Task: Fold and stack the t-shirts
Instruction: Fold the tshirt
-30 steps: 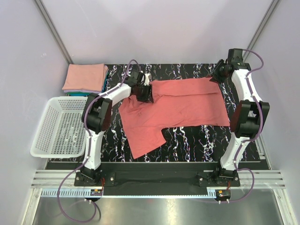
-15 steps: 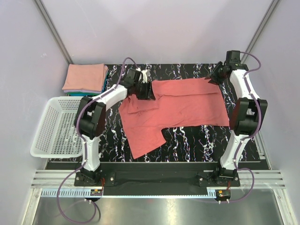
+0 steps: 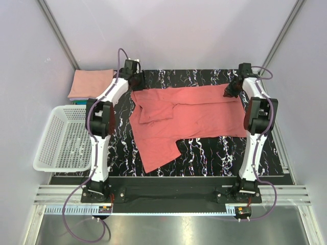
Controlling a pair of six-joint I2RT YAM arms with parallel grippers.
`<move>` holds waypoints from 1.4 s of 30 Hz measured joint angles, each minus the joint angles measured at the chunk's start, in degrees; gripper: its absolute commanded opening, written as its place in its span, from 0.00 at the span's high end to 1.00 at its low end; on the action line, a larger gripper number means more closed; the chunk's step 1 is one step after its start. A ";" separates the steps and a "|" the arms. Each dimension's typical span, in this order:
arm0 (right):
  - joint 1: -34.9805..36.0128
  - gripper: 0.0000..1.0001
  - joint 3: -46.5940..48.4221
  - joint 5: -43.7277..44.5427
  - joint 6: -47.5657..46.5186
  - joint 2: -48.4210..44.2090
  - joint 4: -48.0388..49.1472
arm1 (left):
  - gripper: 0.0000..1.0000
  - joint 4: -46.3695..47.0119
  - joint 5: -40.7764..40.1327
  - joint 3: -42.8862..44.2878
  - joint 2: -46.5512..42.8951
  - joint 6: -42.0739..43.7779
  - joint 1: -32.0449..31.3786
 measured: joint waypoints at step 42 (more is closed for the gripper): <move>-6.10 0.66 19.17 -2.89 19.63 17.35 6.34 | 0.44 -0.28 -1.84 15.72 15.69 -5.95 2.54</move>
